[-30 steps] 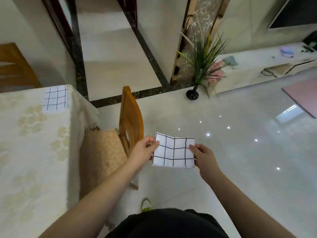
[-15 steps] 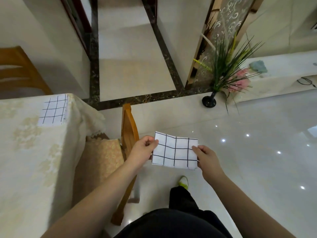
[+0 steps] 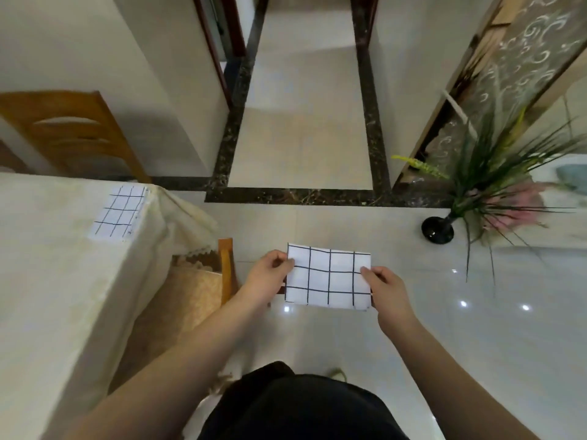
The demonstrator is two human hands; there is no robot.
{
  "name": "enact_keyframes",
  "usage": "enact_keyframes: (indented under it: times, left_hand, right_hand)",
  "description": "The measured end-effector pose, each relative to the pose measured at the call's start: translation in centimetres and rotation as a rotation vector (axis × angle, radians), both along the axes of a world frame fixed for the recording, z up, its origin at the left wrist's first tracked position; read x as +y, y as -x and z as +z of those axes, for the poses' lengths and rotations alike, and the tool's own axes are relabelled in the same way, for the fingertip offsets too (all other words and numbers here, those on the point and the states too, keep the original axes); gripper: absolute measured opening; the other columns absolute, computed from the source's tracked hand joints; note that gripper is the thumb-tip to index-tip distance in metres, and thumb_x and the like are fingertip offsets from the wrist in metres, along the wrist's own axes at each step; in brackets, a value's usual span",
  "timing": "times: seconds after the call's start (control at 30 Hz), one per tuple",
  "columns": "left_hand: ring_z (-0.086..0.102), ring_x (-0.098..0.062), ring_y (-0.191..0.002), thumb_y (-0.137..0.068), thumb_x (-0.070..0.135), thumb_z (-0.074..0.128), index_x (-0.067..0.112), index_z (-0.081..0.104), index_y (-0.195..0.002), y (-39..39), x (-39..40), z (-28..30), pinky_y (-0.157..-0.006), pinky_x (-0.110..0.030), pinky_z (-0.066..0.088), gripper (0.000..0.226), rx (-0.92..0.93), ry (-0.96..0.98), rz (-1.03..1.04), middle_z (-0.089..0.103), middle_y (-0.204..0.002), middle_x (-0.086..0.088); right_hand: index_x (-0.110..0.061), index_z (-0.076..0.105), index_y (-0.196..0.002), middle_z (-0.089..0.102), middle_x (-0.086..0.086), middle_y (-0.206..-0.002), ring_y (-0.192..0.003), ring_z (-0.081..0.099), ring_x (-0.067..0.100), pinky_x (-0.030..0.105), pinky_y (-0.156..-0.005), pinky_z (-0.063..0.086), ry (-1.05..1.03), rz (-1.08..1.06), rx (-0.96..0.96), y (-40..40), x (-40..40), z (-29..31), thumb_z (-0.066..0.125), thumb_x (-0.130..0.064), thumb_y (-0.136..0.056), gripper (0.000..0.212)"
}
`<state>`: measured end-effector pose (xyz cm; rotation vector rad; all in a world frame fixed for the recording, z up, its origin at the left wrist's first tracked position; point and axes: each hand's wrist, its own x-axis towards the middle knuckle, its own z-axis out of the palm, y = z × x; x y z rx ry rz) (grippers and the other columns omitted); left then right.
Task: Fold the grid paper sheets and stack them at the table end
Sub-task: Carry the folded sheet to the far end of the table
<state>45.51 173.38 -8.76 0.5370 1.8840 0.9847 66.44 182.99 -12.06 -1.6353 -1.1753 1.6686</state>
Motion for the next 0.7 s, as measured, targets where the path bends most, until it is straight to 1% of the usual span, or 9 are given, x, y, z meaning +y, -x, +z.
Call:
enact_keyframes:
  times: [0.07, 0.17, 0.23, 0.3, 0.37, 0.47, 0.6, 0.67, 0.7]
  left_hand:
    - [0.065, -0.038, -0.086, -0.073, 0.054, 0.061, 0.027, 0.062, -0.081, 1.3, 0.8, 0.0, -0.077, -0.053, 0.057, 0.028, -0.001, 0.029, 0.057, 0.066, -0.091, -0.018]
    - [0.066, -0.035, -0.085, -0.087, 0.038, 0.062, 0.021, 0.063, -0.083, 3.6, 2.0, 0.0, -0.081, -0.052, 0.057, 0.017, -0.021, 0.013, 0.135, 0.067, -0.089, -0.015]
    - [0.068, -0.035, -0.088, -0.088, 0.036, 0.063, 0.021, 0.066, -0.084, 5.3, 2.8, -0.1, -0.081, -0.053, 0.057, 0.016, -0.051, -0.007, 0.2, 0.069, -0.092, -0.016]
    - [0.069, -0.031, -0.087, -0.09, 0.034, 0.062, 0.016, 0.066, -0.091, 7.5, 3.9, -0.8, -0.081, -0.047, 0.058, 0.019, -0.064, -0.038, 0.255, 0.071, -0.093, -0.015]
    - [0.07, -0.029, -0.087, -0.092, 0.03, 0.061, 0.007, 0.064, -0.098, 9.2, 5.0, -1.2, -0.079, -0.041, 0.059, 0.023, -0.084, -0.059, 0.277, 0.071, -0.093, -0.014]
    - [0.065, -0.029, -0.082, -0.094, 0.025, 0.059, -0.002, 0.059, -0.101, 12.0, 7.1, -1.3, -0.076, -0.04, 0.057, 0.028, -0.149, -0.111, 0.363, 0.065, -0.089, -0.017]
    - [0.065, -0.02, -0.077, -0.095, 0.026, 0.056, 0.003, 0.06, -0.098, 15.0, 9.9, -0.2, -0.061, -0.022, 0.054, 0.024, -0.161, -0.137, 0.356, 0.066, -0.087, -0.011]
    - [0.065, -0.018, -0.077, -0.095, 0.028, 0.056, 0.004, 0.062, -0.099, 16.7, 11.1, 0.1, -0.058, -0.018, 0.052, 0.024, -0.155, -0.137, 0.348, 0.066, -0.086, -0.01]
    - [0.064, -0.018, -0.075, -0.095, 0.029, 0.057, 0.005, 0.062, -0.098, 17.5, 11.6, 0.1, -0.059, -0.019, 0.052, 0.024, -0.153, -0.136, 0.348, 0.065, -0.085, -0.01]
  right_hand:
    - [-0.016, 0.066, -0.079, 0.065, 0.003, -0.075, -0.071, 0.056, 0.021, 0.036, -0.067, 0.046, 0.0, 0.039, -0.007, 1.5, 1.7, -0.3, 0.067, -0.022, -0.087, 0.011]
    - [-0.018, 0.067, -0.082, 0.067, 0.007, -0.082, -0.075, 0.059, 0.024, 0.04, -0.07, 0.05, -0.008, 0.104, -0.035, 3.9, 4.2, -0.7, 0.068, -0.027, -0.086, 0.01]
    - [-0.018, 0.068, -0.085, 0.068, 0.011, -0.087, -0.079, 0.061, 0.027, 0.042, -0.071, 0.053, -0.007, 0.158, -0.051, 6.1, 6.0, -0.7, 0.067, -0.028, -0.087, 0.011]
    - [-0.017, 0.068, -0.088, 0.068, 0.012, -0.09, -0.084, 0.063, 0.031, 0.046, -0.077, 0.055, -0.021, 0.235, -0.056, 8.8, 8.0, -0.4, 0.065, -0.028, -0.089, 0.011]
    - [-0.018, 0.068, -0.089, 0.069, 0.008, -0.091, -0.089, 0.065, 0.03, 0.049, -0.084, 0.054, -0.052, 0.291, -0.072, 10.8, 9.7, 0.2, 0.063, -0.029, -0.09, 0.012]
    - [-0.021, 0.067, -0.09, 0.07, 0.003, -0.091, -0.088, 0.066, 0.022, 0.047, -0.087, 0.055, -0.087, 0.381, -0.1, 14.5, 13.1, 1.4, 0.061, -0.028, -0.092, 0.009]
    - [-0.024, 0.066, -0.09, 0.068, 0.002, -0.094, -0.088, 0.065, 0.019, 0.044, -0.087, 0.055, -0.11, 0.417, -0.116, 18.3, 16.9, 3.2, 0.061, -0.025, -0.093, 0.006]
    - [-0.024, 0.064, -0.089, 0.068, 0.004, -0.094, -0.086, 0.065, 0.018, 0.039, -0.083, 0.055, -0.096, 0.413, -0.091, 19.9, 18.0, 3.6, 0.061, -0.023, -0.094, 0.006]
    - [-0.022, 0.065, -0.089, 0.068, 0.005, -0.094, -0.086, 0.065, 0.019, 0.038, -0.082, 0.055, -0.089, 0.421, -0.082, 20.6, 18.5, 3.7, 0.061, -0.022, -0.094, 0.006]
